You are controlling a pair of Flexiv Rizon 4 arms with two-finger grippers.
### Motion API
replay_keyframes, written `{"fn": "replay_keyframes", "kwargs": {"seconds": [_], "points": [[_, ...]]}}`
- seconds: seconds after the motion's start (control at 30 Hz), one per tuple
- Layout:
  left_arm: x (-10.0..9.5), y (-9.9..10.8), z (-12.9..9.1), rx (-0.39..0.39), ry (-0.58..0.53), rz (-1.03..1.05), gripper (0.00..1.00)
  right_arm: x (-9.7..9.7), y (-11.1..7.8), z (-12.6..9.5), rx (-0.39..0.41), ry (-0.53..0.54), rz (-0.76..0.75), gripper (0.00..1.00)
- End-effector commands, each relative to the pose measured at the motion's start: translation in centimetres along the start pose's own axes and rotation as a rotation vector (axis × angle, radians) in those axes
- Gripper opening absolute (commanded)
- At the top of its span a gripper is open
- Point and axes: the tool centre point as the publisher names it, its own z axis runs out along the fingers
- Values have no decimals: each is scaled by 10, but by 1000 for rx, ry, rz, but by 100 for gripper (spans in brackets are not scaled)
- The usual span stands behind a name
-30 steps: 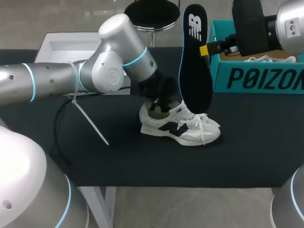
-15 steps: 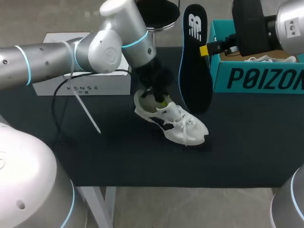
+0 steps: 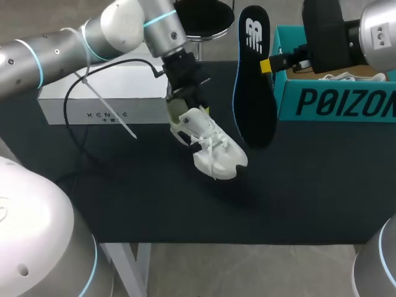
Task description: Take the shoe out of the shoebox, open the shoe tongue, remove and reinsert the insole, then place the shoe into the shoebox
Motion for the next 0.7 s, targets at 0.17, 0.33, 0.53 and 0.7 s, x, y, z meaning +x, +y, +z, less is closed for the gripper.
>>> {"fn": "replay_keyframes", "kwargs": {"seconds": [0.17, 0.33, 0.53, 0.7], "points": [[-10, -15, 27, -46, 179, 213, 0, 0, 1, 4, 2, -2, 1, 0], [-13, -28, 46, -56, 205, 292, 0, 0, 1, 4, 2, -2, 1, 0], [-13, -42, 70, -53, 253, 326, 0, 0, 1, 4, 2, -2, 1, 0], [-16, -47, 87, -81, 279, 351, 0, 0, 1, 4, 2, -2, 1, 0]]}}
